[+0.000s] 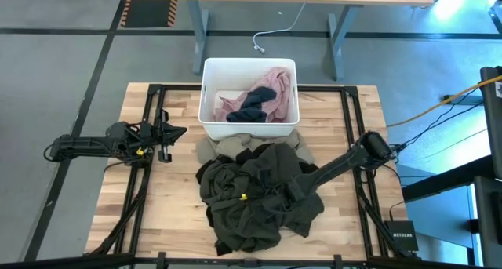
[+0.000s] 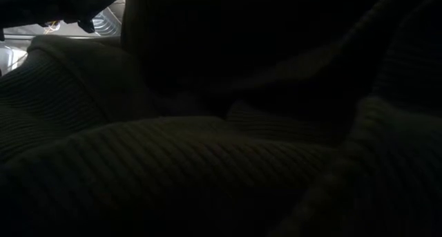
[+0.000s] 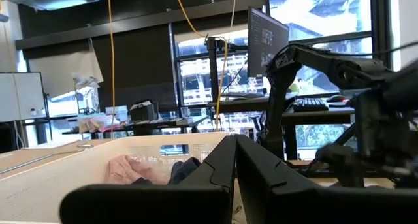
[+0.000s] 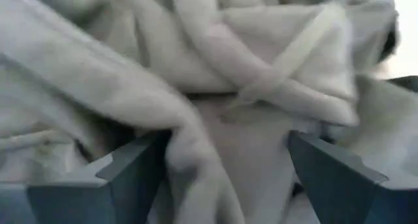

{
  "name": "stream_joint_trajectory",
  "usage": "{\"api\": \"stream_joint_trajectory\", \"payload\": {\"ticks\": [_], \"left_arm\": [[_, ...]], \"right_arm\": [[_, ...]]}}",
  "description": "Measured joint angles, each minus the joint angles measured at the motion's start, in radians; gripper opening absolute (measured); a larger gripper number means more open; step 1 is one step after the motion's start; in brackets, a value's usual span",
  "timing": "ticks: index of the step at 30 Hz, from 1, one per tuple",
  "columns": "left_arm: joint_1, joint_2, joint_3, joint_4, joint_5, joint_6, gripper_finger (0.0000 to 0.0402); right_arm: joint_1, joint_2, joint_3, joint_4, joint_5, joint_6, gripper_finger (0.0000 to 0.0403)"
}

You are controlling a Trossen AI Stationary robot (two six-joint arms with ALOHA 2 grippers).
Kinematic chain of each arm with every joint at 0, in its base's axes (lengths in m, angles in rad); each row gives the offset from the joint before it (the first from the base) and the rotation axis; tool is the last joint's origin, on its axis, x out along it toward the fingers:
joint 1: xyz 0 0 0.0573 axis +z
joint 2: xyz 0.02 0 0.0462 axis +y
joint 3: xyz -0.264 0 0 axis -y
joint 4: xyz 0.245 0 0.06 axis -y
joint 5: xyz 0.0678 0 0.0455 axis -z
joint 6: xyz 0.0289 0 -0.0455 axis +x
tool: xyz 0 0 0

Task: Sort clothes
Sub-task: Put the black hoodie into the white bin

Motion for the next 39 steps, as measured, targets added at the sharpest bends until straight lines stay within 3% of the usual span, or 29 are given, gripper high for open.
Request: {"api": "stream_joint_trajectory", "payload": {"ticks": [3, 9, 14, 18, 24, 30, 35, 39], "left_arm": [[0.0, 0.0, 0.0, -0.012, 0.0, 0.001, 0.0008], [0.0, 0.0, 0.0, -0.018, 0.0, 0.008, 0.0008], [0.0, 0.0, 0.0, -0.02, 0.0, 0.008, 0.0008], [0.0, 0.0, 0.0, -0.02, 0.0, 0.008, 0.0008], [0.0, 0.0, 0.0, -0.02, 0.0, 0.004, 0.0008], [0.0, 0.0, 0.0, -0.021, 0.0, 0.006, 0.0008], [0.0, 0.0, 0.0, -0.021, 0.0, 0.004, 0.0008], [0.0, 0.0, 0.0, -0.02, 0.0, 0.002, 0.0008]], "right_arm": [[-0.003, 0.019, -0.002, 0.035, 0.03, -0.028, 0.0332], [-0.003, 0.02, -0.001, 0.119, 0.218, -0.17, 0.0333], [-0.011, 0.019, -0.001, 0.207, 0.221, -0.304, 0.0333], [-0.035, 0.019, -0.001, 0.231, 0.168, -0.391, 0.0333], [-0.136, 0.053, 0.001, 0.165, -0.019, -0.338, 0.0333], [-0.203, 0.092, 0.001, 0.123, -0.288, -0.249, 0.0322], [-0.2, 0.128, 0.003, 0.093, -0.279, -0.246, 0.0261], [-0.2, 0.15, 0.004, 0.053, -0.271, -0.228, 0.0163]]}}
